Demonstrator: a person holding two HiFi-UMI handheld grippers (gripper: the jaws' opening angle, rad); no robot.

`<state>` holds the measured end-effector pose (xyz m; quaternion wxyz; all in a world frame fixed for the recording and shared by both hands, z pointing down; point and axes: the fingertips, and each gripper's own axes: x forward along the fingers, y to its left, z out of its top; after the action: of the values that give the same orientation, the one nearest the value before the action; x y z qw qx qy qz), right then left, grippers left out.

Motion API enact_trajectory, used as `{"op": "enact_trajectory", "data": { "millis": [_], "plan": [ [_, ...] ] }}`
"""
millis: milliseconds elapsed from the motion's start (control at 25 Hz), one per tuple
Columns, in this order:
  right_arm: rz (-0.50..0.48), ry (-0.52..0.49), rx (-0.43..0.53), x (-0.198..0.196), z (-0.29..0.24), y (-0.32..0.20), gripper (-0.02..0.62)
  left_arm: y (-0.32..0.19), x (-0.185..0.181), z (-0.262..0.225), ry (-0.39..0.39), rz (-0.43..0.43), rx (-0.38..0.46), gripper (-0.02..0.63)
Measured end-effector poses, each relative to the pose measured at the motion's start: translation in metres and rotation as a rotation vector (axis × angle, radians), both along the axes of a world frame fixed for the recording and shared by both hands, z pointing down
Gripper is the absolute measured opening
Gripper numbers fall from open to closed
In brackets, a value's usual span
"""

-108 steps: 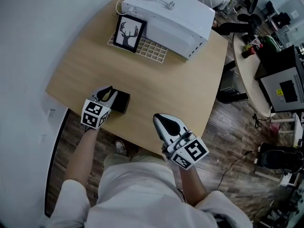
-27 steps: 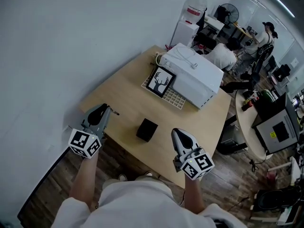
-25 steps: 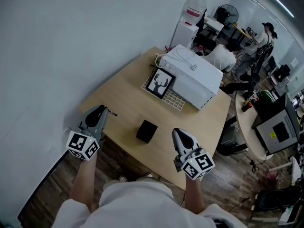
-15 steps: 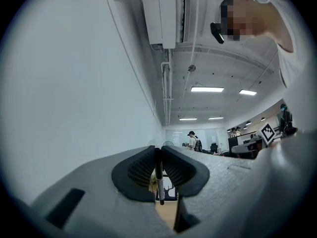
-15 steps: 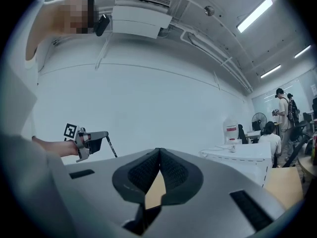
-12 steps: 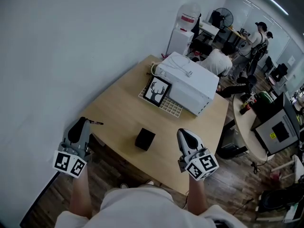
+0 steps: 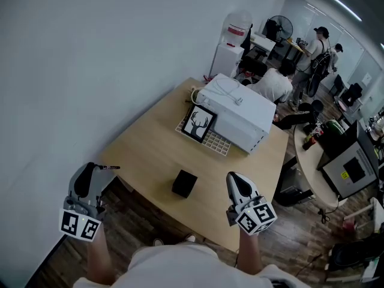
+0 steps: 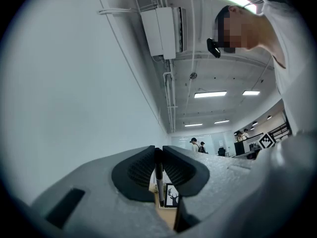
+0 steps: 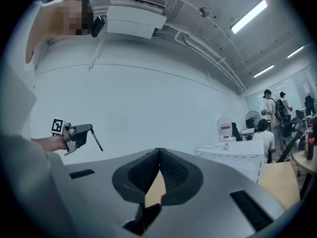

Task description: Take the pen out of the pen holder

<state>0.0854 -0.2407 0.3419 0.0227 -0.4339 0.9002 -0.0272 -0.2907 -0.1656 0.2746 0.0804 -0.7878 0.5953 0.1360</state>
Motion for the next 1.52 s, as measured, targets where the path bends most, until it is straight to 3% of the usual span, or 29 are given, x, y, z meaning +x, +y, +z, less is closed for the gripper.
{"op": "enact_trajectory", "data": {
  "millis": [360,640,1120,1520],
  "plan": [
    [0.038,0.02,0.01,0.006,-0.007,0.003,0.002,0.023,-0.01,0.011,0.028,-0.005,0.036,0.057],
    [0.061,0.033,0.025,0.007,-0.015,0.024,0.002,0.042,-0.032,0.042,0.066,-0.027,-0.034,0.057],
    [0.111,0.04,-0.004,0.002,0.003,0.06,0.002,0.041,-0.018,0.054,0.071,0.078,-0.04,0.057],
    [0.116,0.049,-0.007,-0.007,0.014,0.068,0.002,0.035,-0.014,0.055,0.072,0.115,-0.034,0.057]
  ]
}}
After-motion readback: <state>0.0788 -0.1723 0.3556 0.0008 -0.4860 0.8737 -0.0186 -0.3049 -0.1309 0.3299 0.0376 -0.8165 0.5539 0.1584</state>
